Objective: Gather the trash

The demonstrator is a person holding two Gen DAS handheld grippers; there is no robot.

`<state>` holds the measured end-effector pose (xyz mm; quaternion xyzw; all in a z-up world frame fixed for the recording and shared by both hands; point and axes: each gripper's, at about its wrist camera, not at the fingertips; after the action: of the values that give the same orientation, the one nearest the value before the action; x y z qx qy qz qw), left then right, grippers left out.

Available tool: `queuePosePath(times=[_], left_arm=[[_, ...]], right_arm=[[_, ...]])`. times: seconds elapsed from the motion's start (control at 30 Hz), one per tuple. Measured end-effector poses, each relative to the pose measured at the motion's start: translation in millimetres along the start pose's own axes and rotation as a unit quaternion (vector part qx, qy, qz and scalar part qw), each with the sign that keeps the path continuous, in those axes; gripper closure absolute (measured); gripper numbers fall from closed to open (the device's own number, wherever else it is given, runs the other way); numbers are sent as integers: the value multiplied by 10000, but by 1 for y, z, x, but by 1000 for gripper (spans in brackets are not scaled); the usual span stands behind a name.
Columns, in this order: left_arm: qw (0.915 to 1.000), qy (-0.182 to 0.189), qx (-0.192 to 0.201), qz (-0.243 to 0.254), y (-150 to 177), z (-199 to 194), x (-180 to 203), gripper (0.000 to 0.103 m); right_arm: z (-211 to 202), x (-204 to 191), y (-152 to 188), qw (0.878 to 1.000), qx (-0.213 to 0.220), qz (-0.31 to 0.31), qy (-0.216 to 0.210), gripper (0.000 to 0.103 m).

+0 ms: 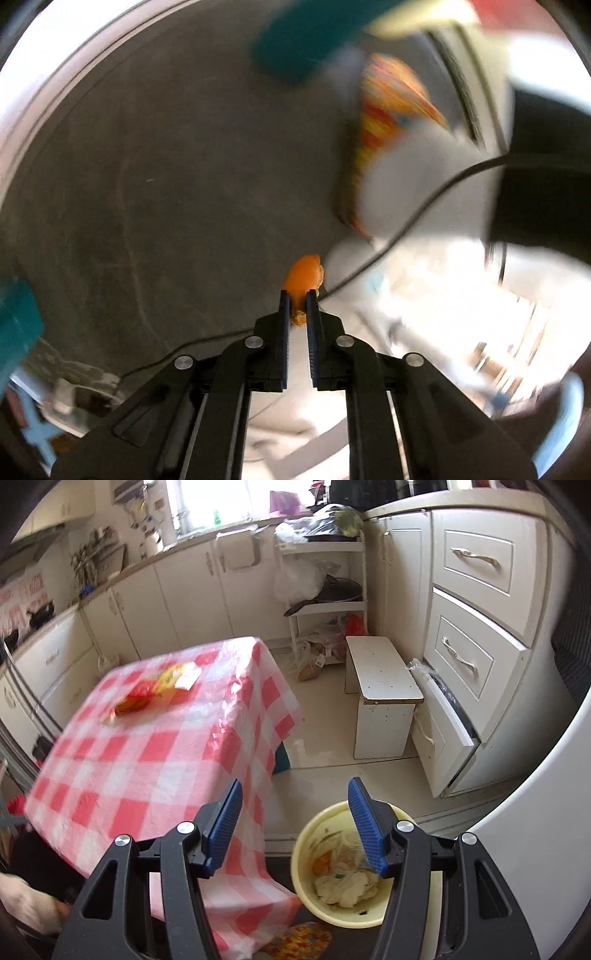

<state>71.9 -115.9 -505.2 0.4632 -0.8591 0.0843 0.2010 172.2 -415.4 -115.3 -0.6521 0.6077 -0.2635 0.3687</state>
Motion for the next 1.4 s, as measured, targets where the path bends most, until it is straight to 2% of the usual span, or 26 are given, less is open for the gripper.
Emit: queuePosePath(times=[0.13,0.27,0.4,0.5,0.67,0.7,0.87,0.93,1.0,1.1,1.2,1.27,1.4], left_arm=[[9975,-248,174,634,11,-27,41,94],[9923,-513,736,858,13,-71,58,95],[9796,-701,1499,1140,24,-139,79,95],[9683,-758,2018,1266,32,-184,97,95],[9380,-570,3203,1196,43,-290,114,95],[9267,-537,3530,1175,43,-319,117,95],[8868,-599,4456,1068,23,-403,108,95],[8799,-608,4593,1053,5,-419,103,95],[8743,-512,4707,1073,-27,-426,104,95],[8718,-335,4745,1172,-75,-428,114,95],[8758,-134,4621,1387,-134,-408,135,95],[8815,12,4464,1539,-166,-395,149,95],[8953,55,4053,1849,-237,-348,186,95]], right_arm=[[-3,6,9,10000,-60,-15,-52,45],[-10,22,15,9997,-47,240,87,45],[-9,30,23,9990,-173,363,203,45],[-5,24,28,9993,-288,219,52,45],[-1,-5,38,9971,-486,-435,-394,45],[0,-11,39,9958,-520,-585,-479,45],[-3,-35,46,9887,-549,-1170,-757,45],[-9,-50,49,9825,-495,-1541,-920,45],[-17,-65,53,9738,-398,-1921,-1153,44],[-32,-89,63,9543,-231,-2584,-1482,35],[-42,-106,75,9362,-206,-3080,-1679,34],[-43,-112,82,9265,-279,-3305,-1775,33],[-38,-112,84,9218,-361,-3407,-1812,32]])
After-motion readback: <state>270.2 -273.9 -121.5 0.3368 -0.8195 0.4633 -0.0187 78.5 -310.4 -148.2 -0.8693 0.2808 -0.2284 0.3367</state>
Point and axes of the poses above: each gripper's, at about its wrist camera, not at the fingertips, and z roughly the way its jaws point, x to its right, y to its underside, and after that the axes turned 12 degrees about x, right-handed
